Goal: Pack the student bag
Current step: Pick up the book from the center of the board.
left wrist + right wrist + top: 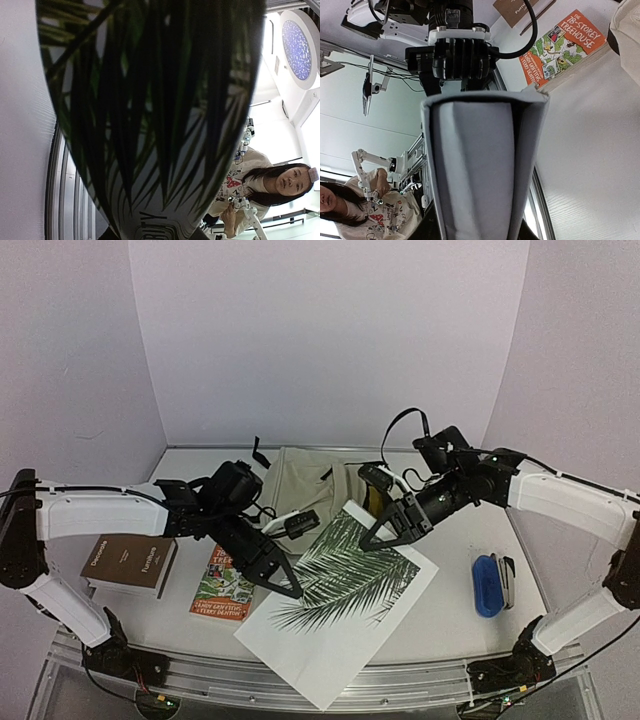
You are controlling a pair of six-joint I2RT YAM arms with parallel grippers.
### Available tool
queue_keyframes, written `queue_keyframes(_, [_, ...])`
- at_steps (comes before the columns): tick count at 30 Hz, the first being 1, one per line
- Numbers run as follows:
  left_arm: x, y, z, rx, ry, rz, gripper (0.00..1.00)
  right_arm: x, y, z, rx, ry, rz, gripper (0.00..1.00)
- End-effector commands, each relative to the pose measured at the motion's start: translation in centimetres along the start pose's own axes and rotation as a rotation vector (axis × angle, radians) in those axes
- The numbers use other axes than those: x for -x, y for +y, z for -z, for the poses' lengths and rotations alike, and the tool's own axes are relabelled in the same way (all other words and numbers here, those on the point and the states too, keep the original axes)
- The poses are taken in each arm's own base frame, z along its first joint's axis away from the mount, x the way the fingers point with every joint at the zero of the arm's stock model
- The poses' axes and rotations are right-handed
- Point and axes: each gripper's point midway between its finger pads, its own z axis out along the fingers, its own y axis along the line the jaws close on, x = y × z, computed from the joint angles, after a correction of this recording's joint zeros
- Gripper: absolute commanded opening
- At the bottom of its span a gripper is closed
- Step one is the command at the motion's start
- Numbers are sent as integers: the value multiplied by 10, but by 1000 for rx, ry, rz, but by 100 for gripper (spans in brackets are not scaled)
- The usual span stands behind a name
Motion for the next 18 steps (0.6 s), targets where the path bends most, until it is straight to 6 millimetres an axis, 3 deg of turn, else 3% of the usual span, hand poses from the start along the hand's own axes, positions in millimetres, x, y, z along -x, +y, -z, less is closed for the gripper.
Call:
queue_keyframes(1, [27, 5, 11, 53, -99, -71, 36, 7, 4, -1, 5, -45, 59, 27])
queue_keyframes(6, [38, 32, 24, 165, -196, -30, 58, 14, -14, -5, -55, -90, 38, 19])
queue_keyframes(11, [53, 43, 57, 272, -350, -18, 76, 30, -27, 1, -160, -148, 27, 13])
queue_keyframes(15, [64, 46, 94, 375, -483, -10, 84, 58, -26, 24, -261, -258, 20, 14])
queue_keyframes(18, [76, 45, 125, 453, -584, -5, 88, 90, -22, 64, -368, -405, 29, 14])
